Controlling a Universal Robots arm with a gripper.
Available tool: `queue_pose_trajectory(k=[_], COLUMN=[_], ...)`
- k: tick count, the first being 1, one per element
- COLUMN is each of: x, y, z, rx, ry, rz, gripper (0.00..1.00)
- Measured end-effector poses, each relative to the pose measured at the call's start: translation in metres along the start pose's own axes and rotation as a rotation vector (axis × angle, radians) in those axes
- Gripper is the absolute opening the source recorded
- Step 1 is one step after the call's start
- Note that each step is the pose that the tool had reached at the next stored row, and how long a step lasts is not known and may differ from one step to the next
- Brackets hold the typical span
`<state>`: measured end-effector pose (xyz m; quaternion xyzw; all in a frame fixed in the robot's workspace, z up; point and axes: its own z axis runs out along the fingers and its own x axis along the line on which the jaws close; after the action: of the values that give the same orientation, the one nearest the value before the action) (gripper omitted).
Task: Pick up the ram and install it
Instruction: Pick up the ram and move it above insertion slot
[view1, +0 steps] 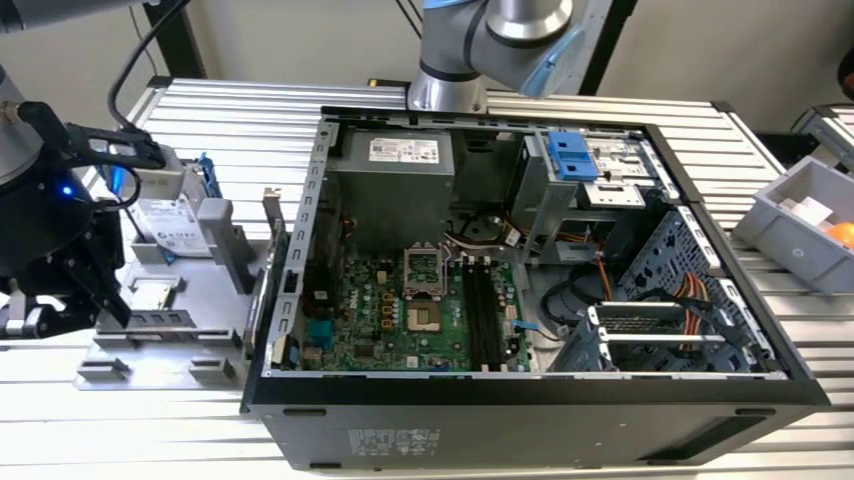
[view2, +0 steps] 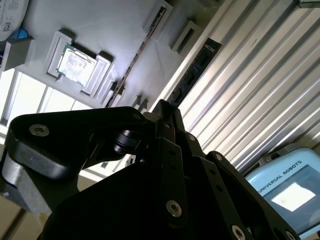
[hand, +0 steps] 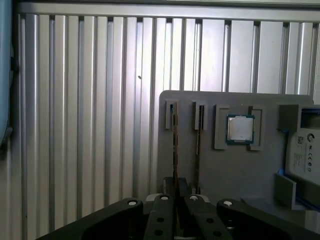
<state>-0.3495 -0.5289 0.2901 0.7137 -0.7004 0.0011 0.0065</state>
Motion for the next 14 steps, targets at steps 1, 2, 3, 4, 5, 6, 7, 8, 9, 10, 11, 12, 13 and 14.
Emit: queue_pose_trajectory(k=[1,2,3,4,5,6,7,8,9,10,11,12,13,14], x=[0.0,0.0,0.0,0.0,0.0,0.0,0.0,0.0,0.0,0.0,0.0,0.0,0.0,0.0], y=[0.0,0.0,0.0,0.0,0.0,0.0,0.0,0.0,0.0,0.0,0.0,0.0,0.0,0.0], z=[-0.0006,-0.001,-0.0012,-0.0015,-0.0018,-0.0021,-0.0025,-0.0029,-0.0034,-0.0038,-0.0041,-0.0045,-0.0049,-0.0052], rx=[-0.0001,0.0,0.0002,0.0002,0.0002,0.0001,0.0001,0.0,0.0,0.0,0.0001,0.0001,0.0001,0.0002], ry=[0.0,0.0,-0.0002,-0.0002,-0.0002,-0.0001,-0.0001,0.0,0.0,0.0,-0.0001,-0.0001,-0.0001,-0.0001], rz=[0.0,0.0,0.0,0.0,0.0,0.0,0.0,0.0,0.0,0.0,0.0,0.0,0.0,0.0], gripper=[0.0,0.0,0.0,0.0,0.0,0.0,0.0,0.0,0.0,0.0,0.0,0.0,0.0,0.0])
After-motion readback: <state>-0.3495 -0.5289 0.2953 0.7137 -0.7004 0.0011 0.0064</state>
